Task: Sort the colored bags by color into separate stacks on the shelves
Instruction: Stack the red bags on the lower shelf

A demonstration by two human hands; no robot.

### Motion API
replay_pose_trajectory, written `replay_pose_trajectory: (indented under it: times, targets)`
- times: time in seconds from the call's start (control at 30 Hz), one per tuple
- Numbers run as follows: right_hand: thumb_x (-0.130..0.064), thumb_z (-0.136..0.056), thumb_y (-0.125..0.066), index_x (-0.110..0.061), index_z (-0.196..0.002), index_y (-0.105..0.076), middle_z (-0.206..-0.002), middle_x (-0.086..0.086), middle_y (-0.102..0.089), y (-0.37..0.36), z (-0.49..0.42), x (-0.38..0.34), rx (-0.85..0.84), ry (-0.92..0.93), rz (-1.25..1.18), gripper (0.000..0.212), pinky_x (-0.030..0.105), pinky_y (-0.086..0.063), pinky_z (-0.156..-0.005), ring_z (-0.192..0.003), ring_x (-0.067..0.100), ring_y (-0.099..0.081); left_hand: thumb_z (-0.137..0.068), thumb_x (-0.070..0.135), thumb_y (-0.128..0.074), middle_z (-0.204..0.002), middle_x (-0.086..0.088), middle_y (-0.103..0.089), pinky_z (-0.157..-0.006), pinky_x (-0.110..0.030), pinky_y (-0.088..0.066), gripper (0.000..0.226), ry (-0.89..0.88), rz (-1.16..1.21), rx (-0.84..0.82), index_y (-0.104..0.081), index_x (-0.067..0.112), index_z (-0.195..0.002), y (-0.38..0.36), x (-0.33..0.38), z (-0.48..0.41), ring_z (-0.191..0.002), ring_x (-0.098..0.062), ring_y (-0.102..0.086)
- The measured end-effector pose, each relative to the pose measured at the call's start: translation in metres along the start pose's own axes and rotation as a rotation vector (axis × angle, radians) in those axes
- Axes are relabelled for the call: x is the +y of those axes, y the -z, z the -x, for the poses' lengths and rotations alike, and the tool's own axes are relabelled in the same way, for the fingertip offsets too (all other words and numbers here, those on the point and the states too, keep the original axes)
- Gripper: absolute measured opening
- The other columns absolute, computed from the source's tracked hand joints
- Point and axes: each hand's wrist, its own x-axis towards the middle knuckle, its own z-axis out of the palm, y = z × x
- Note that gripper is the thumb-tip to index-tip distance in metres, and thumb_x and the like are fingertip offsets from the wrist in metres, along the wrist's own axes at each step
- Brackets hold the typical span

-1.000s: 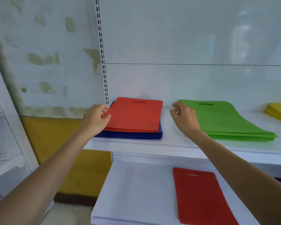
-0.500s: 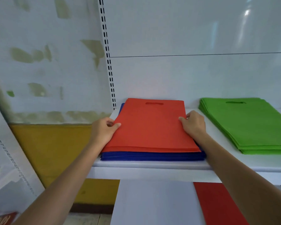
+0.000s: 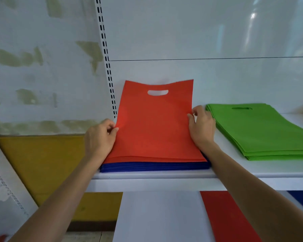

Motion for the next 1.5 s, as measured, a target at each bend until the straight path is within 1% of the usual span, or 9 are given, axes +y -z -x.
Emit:
replay_pose_trajectory:
  times: [0.17,0.3,0.4,0.63,0.97,1.2,1.3,1.43,1.5]
  targets:
    - [-0.008,-0.092,-0.053,0.003,-0.106,-0.051,-0.082,0.016,-0.061,0.021,-0.012,-0.008,-0.004,-0.035,-0.193,0.018,0.043,-0.043,-0.062,-0.072,0.035,-0.057,-0.087,0.019,-0.063,-0.09,-0.011,-0.071,-0.066,-0.036,-0.047,0.017,-0.114,-0.035,0.096,-0.062,0.008,-0.1,0.023,0.018,-0.009,-0.079,-0.033,-0.065]
    - [-0.002,-0.088,-0.053,0.001,-0.113,-0.055,-0.08,0.015,-0.061,0.07,-0.019,0.008,0.095,0.045,-0.224,0.024,0.029,-0.036,-0.064,-0.067,0.028,-0.054,-0.085,0.014,-0.063,-0.085,-0.007,-0.07,-0.07,-0.033,-0.047,0.007,-0.202,0.103,0.141,-0.068,0.012,-0.089,0.038,0.061,0.001,-0.076,-0.027,-0.065]
    - [0.0,-0.086,-0.052,0.001,-0.101,-0.064,-0.096,0.017,-0.066,0.121,-0.013,0.046,0.103,0.047,-0.117,0.02,0.024,-0.037,-0.074,-0.083,0.032,-0.061,-0.085,0.015,-0.062,-0.093,-0.005,-0.07,-0.077,-0.031,-0.045,0.013,-0.271,0.201,0.037,-0.07,0.013,-0.095,0.028,0.105,0.023,-0.083,-0.024,-0.063]
    - [-0.004,-0.092,-0.047,-0.003,-0.122,-0.056,-0.117,0.013,-0.058,0.274,0.047,0.144,0.093,-0.141,0.073,0.032,0.028,-0.039,-0.086,-0.096,0.03,-0.055,-0.078,0.021,-0.054,-0.096,-0.013,-0.066,-0.081,-0.028,-0.036,0.033,-0.436,0.329,-0.12,-0.066,0.006,-0.104,-0.038,0.224,0.114,-0.087,-0.032,-0.059]
    - [-0.002,-0.091,-0.047,-0.003,-0.118,-0.058,-0.115,0.013,-0.059,0.425,0.197,0.269,0.056,-0.477,0.329,0.029,0.033,-0.039,-0.092,-0.106,0.029,-0.054,-0.081,0.028,-0.042,-0.089,-0.004,-0.064,-0.079,-0.023,-0.04,0.036,-0.509,0.625,-0.486,-0.071,0.012,-0.094,-0.135,0.33,0.33,-0.088,-0.01,-0.051]
    - [-0.001,-0.088,-0.052,-0.005,-0.107,-0.062,-0.105,0.01,-0.062,0.391,0.255,0.317,-0.132,-0.571,0.301,0.023,0.034,-0.043,-0.086,-0.095,0.025,-0.057,-0.082,0.02,-0.05,-0.098,-0.002,-0.06,-0.077,-0.014,-0.033,0.031,-0.331,0.545,-0.771,-0.067,0.012,-0.107,-0.177,0.288,0.421,-0.093,-0.008,-0.046]
    - [-0.001,-0.088,-0.054,-0.005,-0.1,-0.065,-0.101,0.01,-0.062,0.35,0.271,0.339,-0.196,-0.609,0.266,0.017,0.02,-0.034,-0.078,-0.089,0.021,-0.055,-0.08,-0.001,-0.06,-0.096,-0.003,-0.061,-0.076,-0.009,-0.034,0.028,-0.224,0.518,-0.802,-0.069,0.012,-0.103,-0.198,0.258,0.43,-0.09,-0.007,-0.049]
    - [-0.002,-0.089,-0.053,-0.002,-0.102,-0.066,-0.106,0.011,-0.06,0.277,0.278,0.368,-0.295,-0.656,0.209,0.018,0.031,-0.043,-0.085,-0.093,0.026,-0.056,-0.077,-0.006,-0.065,-0.092,-0.005,-0.067,-0.071,-0.003,-0.037,0.025,-0.03,0.435,-0.772,-0.071,0.009,-0.096,-0.229,0.219,0.421,-0.07,-0.006,-0.054]
    - [0.001,-0.089,-0.048,-0.001,-0.109,-0.064,-0.114,0.012,-0.057,0.235,0.275,0.381,-0.36,-0.637,0.184,0.025,0.025,-0.039,-0.088,-0.102,0.027,-0.055,-0.078,-0.002,-0.067,-0.091,-0.002,-0.067,-0.069,-0.011,-0.043,0.023,0.033,0.379,-0.73,-0.07,0.011,-0.097,-0.25,0.199,0.412,-0.071,-0.011,-0.056]
